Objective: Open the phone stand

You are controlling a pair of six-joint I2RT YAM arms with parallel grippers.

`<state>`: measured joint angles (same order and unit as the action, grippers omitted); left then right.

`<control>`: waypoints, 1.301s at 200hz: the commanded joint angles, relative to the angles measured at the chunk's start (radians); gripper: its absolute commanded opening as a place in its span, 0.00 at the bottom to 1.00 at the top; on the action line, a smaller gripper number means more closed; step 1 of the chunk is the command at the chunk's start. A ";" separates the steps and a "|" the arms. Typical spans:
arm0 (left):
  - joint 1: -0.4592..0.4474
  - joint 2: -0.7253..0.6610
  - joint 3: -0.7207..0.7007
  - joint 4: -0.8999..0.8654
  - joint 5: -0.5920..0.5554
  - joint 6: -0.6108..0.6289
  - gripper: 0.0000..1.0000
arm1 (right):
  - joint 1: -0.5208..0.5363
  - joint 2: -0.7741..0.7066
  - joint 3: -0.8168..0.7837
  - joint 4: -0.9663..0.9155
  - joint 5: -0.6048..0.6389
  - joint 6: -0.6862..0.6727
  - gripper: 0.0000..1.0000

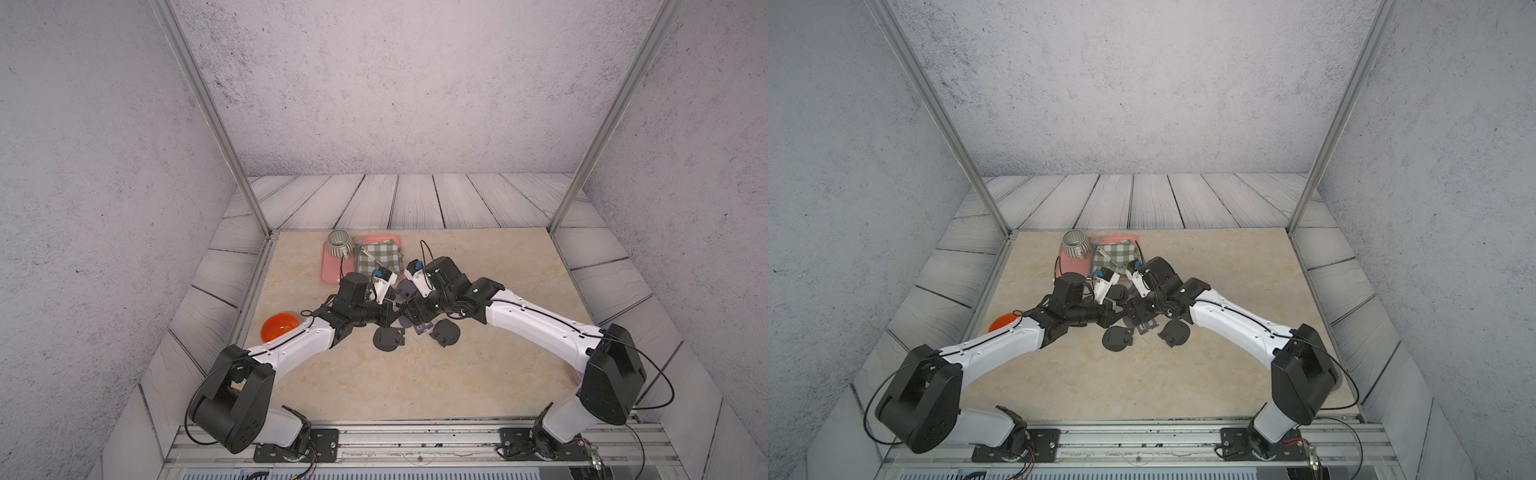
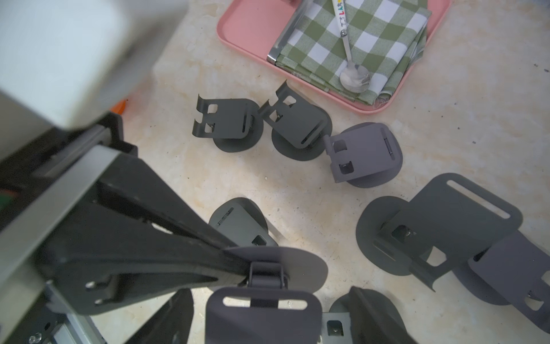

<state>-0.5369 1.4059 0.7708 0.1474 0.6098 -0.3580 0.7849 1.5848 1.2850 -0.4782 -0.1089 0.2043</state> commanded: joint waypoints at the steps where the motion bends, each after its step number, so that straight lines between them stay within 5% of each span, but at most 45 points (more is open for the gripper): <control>1: 0.002 -0.034 -0.013 0.036 0.025 0.013 0.00 | -0.008 0.020 -0.013 0.015 -0.030 0.011 0.83; 39: 0.002 -0.053 -0.021 0.042 0.027 0.013 0.00 | -0.021 0.020 -0.027 0.037 -0.060 0.024 0.81; 100: 0.002 -0.053 -0.021 0.050 0.027 0.007 0.00 | -0.026 0.017 -0.036 0.050 -0.095 0.033 0.60; 143: 0.003 -0.047 -0.003 0.015 -0.022 -0.009 0.00 | -0.026 -0.015 -0.046 0.046 -0.068 0.049 0.54; 260: 0.068 0.029 0.062 -0.101 -0.120 -0.106 0.00 | -0.018 -0.264 -0.199 0.165 0.106 0.074 0.54</control>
<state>-0.5404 1.3933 0.8253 0.1463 0.6456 -0.4229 0.7712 1.4124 1.1023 -0.2718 -0.0864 0.2771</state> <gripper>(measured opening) 0.049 0.616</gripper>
